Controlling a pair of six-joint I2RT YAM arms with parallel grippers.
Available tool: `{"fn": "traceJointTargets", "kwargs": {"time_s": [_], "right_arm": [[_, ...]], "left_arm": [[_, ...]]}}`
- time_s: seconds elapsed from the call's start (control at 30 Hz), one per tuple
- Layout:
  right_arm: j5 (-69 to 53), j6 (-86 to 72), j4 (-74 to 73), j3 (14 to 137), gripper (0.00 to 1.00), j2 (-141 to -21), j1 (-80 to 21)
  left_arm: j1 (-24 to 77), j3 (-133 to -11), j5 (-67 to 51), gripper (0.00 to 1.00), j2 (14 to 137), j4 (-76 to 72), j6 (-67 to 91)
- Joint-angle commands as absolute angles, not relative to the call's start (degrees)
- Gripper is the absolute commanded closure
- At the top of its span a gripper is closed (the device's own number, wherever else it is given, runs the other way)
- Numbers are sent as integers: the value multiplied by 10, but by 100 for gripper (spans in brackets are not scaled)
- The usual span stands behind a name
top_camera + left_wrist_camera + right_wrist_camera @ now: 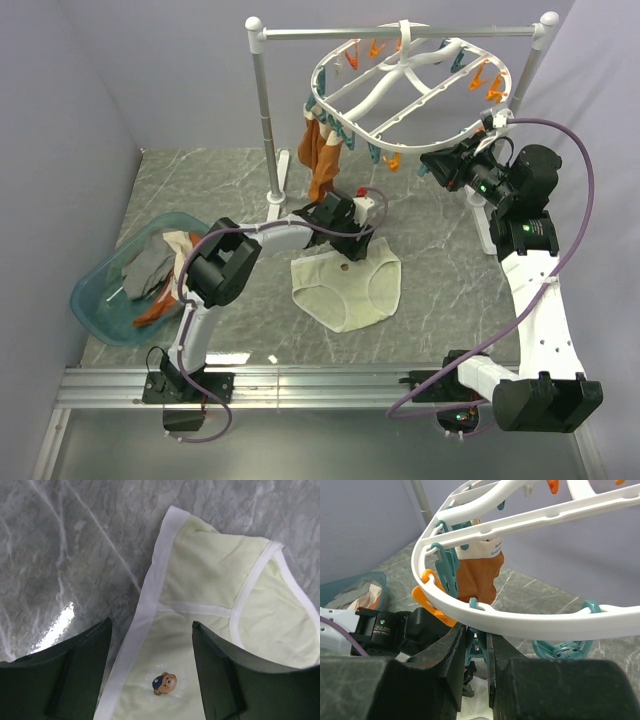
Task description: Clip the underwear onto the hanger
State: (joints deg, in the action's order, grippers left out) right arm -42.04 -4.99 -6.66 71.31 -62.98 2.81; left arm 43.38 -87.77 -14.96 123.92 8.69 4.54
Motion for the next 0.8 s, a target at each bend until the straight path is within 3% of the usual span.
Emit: {"fn": "traceJointTargets", "kwargs": {"time_s": [0.0,0.1,0.33,0.47,0.67,0.77], "right_arm": [[-421,-45,-59,739,100,-624,27],[-422,-46,-58,735,100,-622,27],[-425,-42,-64,740,100,-625,27],[-425,-41,-67,741,100,-627,27],[-423,-44,-67,743,100,-628,28],[-422,-40,-71,744,100,-628,27]], "left_arm": [[424,-872,-188,28,1223,83,67],[417,-872,-228,29,1230,96,62],[413,-880,-315,44,1259,98,72],[426,-883,-282,49,1274,94,79],[446,-904,-188,71,1303,98,75],[451,-887,-173,91,1285,73,62]]}}
